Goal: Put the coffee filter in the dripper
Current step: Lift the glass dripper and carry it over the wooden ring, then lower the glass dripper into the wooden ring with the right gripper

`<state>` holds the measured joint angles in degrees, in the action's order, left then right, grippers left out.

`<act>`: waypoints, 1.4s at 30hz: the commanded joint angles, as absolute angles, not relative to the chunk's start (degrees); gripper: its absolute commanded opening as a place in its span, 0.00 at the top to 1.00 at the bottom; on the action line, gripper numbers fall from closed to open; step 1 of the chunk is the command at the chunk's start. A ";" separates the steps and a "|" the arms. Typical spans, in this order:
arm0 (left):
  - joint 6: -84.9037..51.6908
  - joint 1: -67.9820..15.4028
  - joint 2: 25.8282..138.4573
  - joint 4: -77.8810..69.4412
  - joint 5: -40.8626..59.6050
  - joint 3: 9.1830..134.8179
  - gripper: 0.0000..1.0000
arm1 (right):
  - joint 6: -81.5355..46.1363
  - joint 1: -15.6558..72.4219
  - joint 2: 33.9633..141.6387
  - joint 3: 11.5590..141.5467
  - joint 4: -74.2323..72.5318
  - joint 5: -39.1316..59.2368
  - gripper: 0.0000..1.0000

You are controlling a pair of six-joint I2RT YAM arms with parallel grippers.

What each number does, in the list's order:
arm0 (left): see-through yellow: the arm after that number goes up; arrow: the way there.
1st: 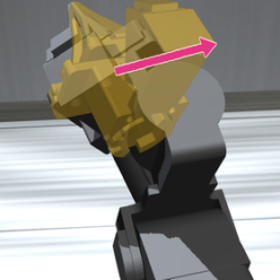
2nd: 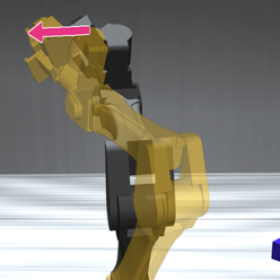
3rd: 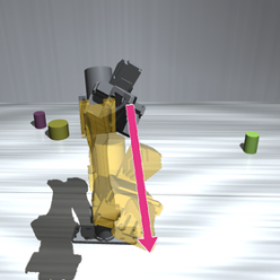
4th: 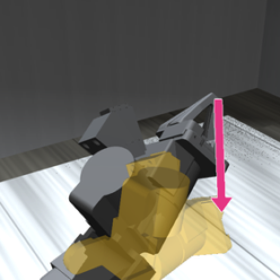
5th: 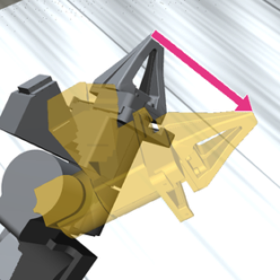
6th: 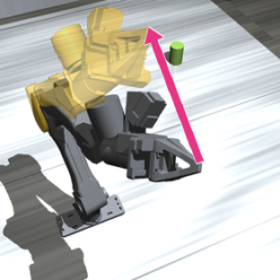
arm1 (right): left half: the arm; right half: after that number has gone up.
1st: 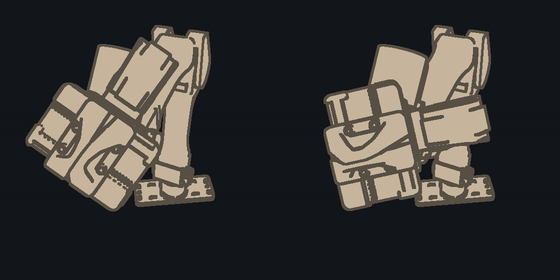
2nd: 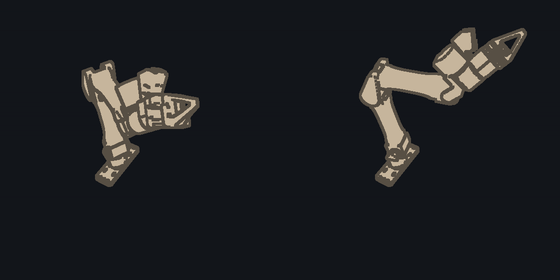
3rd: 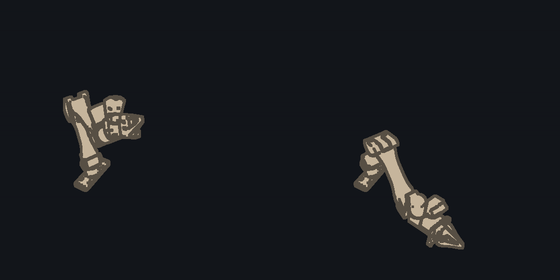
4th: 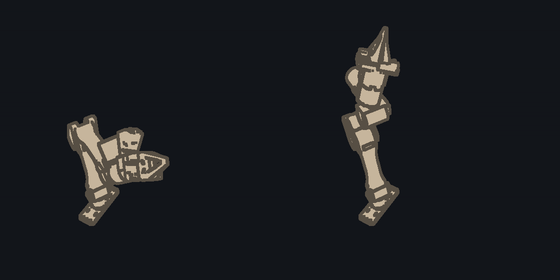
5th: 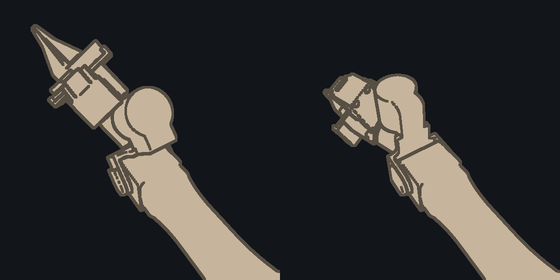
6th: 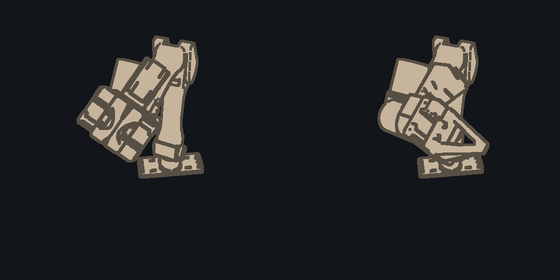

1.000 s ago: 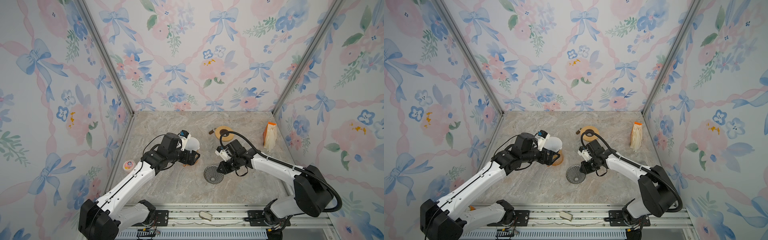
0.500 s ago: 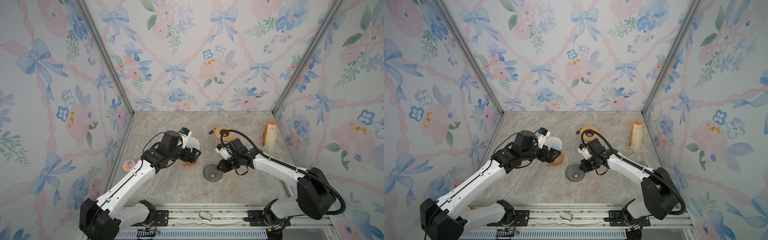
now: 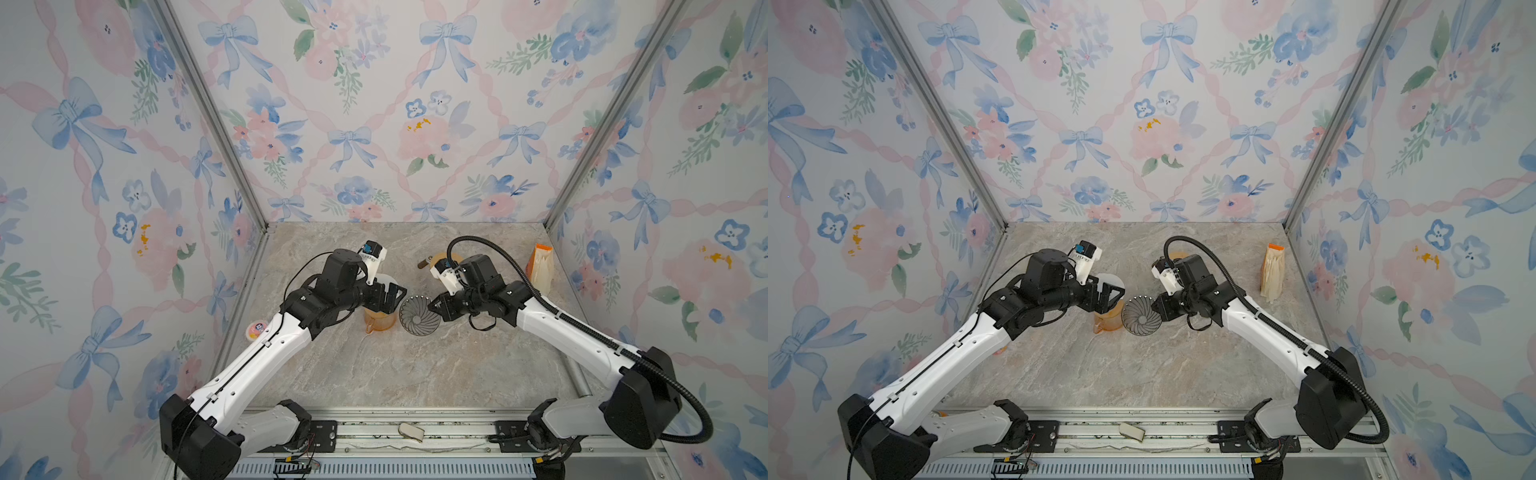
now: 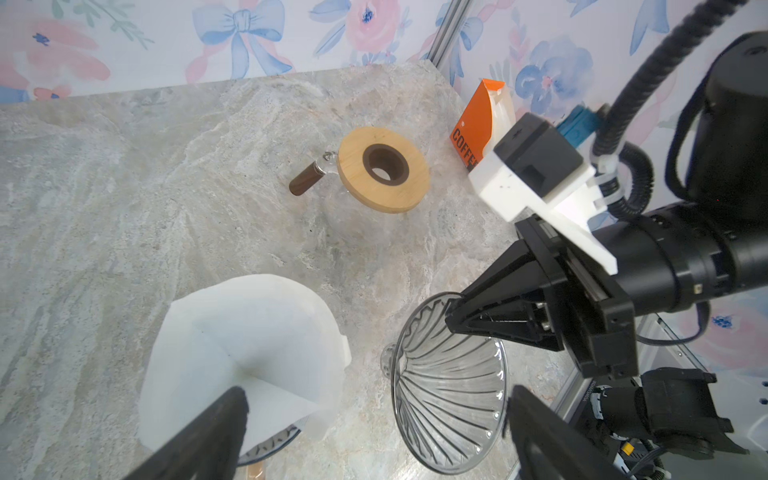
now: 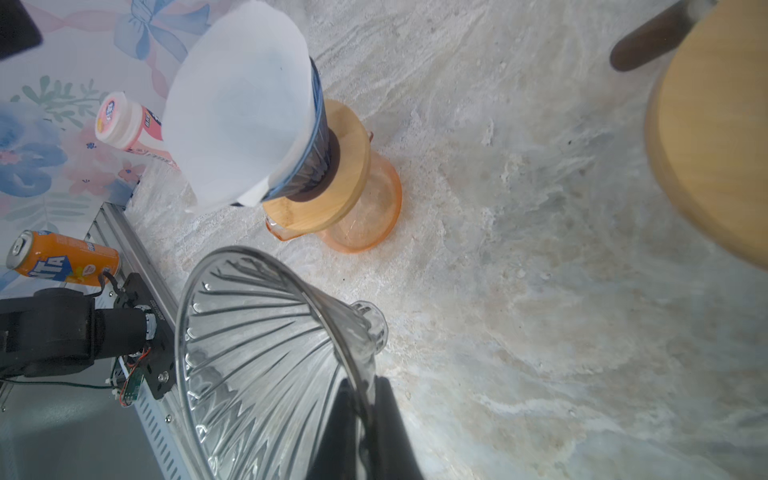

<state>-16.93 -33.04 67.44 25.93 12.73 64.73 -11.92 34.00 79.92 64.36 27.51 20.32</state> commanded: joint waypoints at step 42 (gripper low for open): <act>-10.41 -33.61 81.72 23.21 13.03 78.23 0.02 | -17.83 11.65 97.97 86.48 26.67 18.27 1.00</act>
<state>-11.51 -33.36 81.69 23.66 12.60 77.34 -16.62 12.19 96.97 84.40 27.90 16.38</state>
